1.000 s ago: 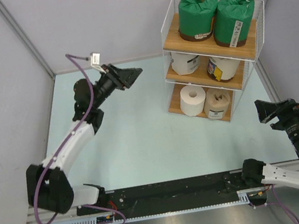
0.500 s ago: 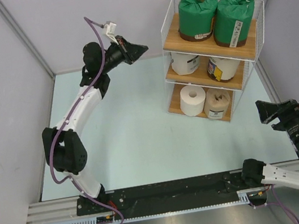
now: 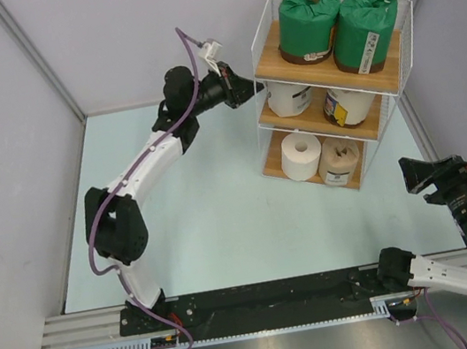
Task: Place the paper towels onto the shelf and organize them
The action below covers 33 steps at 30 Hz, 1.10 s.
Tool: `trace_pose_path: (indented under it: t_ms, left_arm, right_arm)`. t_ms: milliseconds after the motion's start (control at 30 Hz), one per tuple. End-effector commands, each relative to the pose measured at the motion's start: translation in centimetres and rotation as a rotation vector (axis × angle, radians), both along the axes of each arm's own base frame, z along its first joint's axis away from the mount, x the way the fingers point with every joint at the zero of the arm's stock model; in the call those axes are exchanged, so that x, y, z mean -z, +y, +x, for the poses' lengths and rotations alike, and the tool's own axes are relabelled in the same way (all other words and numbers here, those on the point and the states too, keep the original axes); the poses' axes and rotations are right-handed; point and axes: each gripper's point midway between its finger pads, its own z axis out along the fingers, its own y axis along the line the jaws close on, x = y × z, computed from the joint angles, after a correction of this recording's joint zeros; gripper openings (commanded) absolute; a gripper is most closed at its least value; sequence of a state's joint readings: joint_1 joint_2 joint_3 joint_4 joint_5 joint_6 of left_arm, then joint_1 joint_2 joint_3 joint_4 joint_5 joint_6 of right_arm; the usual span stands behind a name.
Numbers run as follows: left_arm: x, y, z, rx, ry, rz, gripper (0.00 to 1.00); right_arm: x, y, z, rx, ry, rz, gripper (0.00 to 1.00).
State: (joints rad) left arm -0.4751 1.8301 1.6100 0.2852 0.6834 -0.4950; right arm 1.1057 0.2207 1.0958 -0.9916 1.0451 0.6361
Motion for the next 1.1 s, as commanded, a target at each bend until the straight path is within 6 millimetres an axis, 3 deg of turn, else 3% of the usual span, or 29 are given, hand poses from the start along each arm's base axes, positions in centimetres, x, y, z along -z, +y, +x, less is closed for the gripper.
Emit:
trace_pose_path:
  t_ms: [0, 333, 433, 1067]
  left_arm:
    - [-3.2, -0.8, 0.3, -0.003, -0.092, -0.035, 0.01]
    - [-4.7, -2.1, 1.3, -0.019, -0.124, -0.066, 0.00]
    - [-4.3, -2.7, 1.5, -0.013, -0.116, -0.055, 0.00]
    - [-3.6, -5.9, -1.0, 0.074, -0.110, -0.040, 0.00]
  right_arm:
    - [0.1, -0.3, -0.2, 0.008, 0.001, 0.016, 0.80]
    - [0.3, -0.8, -0.4, 0.012, -0.002, 0.018, 0.80]
    - [0.3, -0.9, -0.5, 0.015, -0.002, 0.017, 0.80]
    - [0.4, -1.1, -0.6, 0.017, -0.002, 0.017, 0.80]
